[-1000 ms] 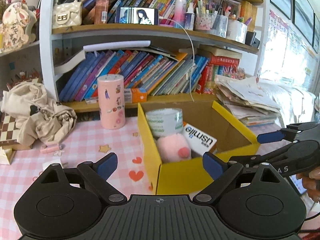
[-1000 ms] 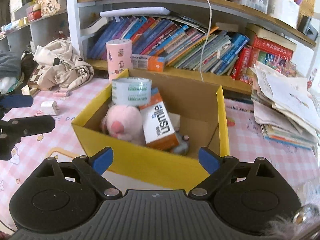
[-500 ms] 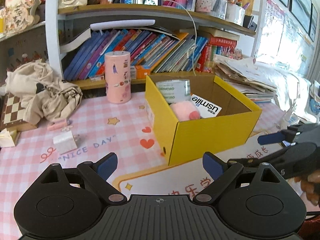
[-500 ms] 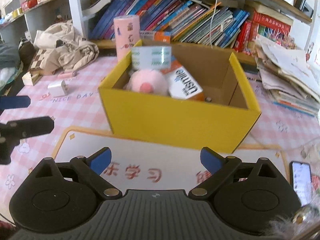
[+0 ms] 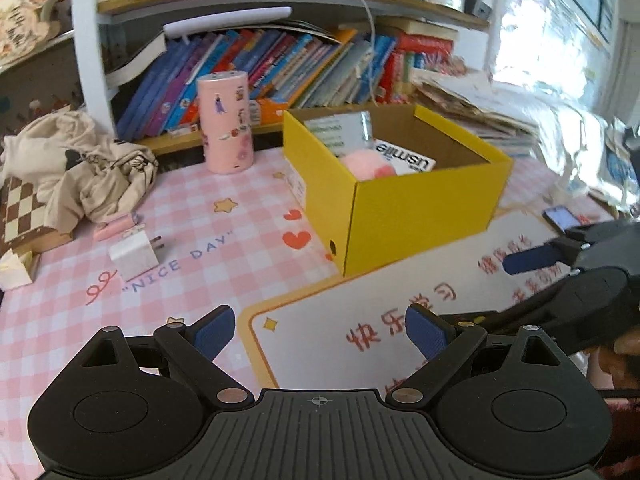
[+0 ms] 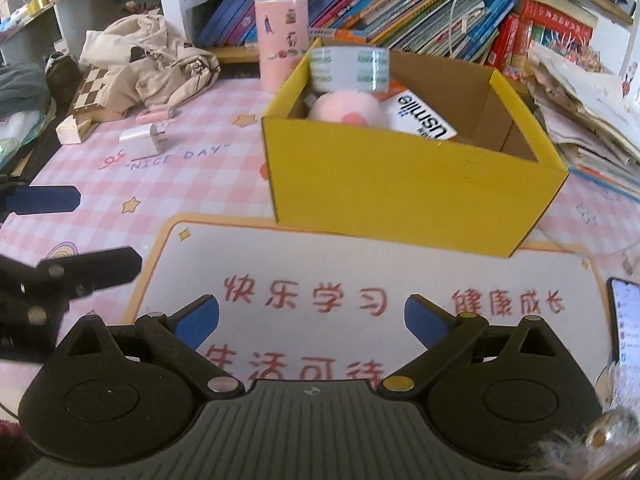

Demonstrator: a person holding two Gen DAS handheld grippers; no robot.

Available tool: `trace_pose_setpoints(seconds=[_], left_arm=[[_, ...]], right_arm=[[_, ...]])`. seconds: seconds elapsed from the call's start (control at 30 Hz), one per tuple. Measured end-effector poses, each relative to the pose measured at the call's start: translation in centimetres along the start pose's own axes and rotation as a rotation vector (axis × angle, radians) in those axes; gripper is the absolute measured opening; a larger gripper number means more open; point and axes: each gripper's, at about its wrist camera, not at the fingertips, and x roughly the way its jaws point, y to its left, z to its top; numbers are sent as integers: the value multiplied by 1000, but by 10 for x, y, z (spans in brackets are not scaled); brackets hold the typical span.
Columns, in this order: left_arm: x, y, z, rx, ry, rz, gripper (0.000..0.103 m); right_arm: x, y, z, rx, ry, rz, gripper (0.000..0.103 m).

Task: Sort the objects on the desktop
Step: 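Withdraw both open tools from the box toward the white charger and pink cutter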

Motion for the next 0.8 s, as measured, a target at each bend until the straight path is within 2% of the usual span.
trace_pose_setpoints(seconds=[0.5,0.8], left_arm=[[-13,24,-20,5,27,6,94],[-29,51,-35,-39,26,44,95]], right_arm=[[7,41,-10,-19,45,7,101],[12,72,-9,-71,53,30,101]])
